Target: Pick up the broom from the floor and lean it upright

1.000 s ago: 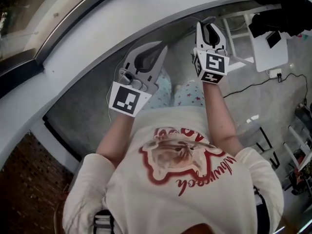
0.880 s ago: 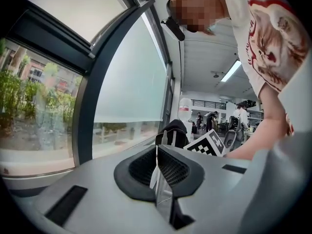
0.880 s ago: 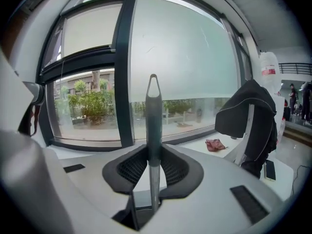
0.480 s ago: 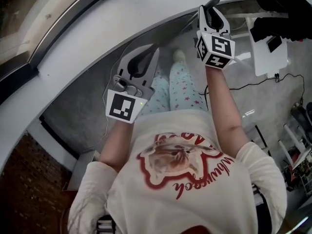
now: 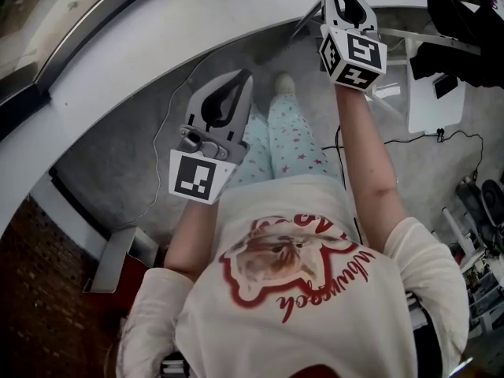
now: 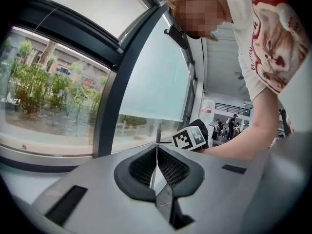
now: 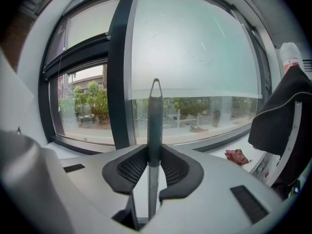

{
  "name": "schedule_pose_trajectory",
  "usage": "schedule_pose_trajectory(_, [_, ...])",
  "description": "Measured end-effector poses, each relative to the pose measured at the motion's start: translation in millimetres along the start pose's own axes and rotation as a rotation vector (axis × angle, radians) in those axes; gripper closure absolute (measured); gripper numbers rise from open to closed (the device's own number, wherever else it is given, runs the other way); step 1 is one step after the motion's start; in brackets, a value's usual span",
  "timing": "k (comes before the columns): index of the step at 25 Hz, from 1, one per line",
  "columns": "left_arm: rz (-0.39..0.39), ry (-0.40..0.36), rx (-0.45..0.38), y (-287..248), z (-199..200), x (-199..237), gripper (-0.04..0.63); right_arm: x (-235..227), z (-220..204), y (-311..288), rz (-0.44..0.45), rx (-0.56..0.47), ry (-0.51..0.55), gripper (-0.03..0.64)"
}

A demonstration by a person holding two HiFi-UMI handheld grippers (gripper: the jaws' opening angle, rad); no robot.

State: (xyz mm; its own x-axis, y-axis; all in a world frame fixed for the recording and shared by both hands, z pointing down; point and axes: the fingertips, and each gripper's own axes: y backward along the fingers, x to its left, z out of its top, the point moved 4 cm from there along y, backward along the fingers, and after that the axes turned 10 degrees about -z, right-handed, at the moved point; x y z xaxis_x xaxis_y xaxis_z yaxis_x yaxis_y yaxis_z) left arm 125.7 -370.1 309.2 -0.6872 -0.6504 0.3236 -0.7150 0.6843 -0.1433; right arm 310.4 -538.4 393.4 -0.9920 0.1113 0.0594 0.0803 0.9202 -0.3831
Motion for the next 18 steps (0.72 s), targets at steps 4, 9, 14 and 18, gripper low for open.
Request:
schedule_pose_trajectory(4, [0.036,0.018,0.002,7.2,-4.2,7.9,0.571,7.4,0.7,-9.4,0.008,-0.008,0.011,0.517])
schedule_pose_trajectory(9, [0.066,0.016,-0.009,12.3,-4.6,14.2,0.571,9.1,2.3,-17.7,0.018,-0.013,0.034,0.517])
schedule_pose_trajectory(14, [0.069,0.010,-0.009,16.3,-3.0,17.4,0.571,6.1,3.1,-22.4,0.015,-0.006,0.050,0.517])
schedule_pose_trajectory(18, [0.053,0.003,-0.008,18.4,-0.3,21.0,0.571,6.4,3.7,-18.1,0.005,-0.006,0.049,0.506])
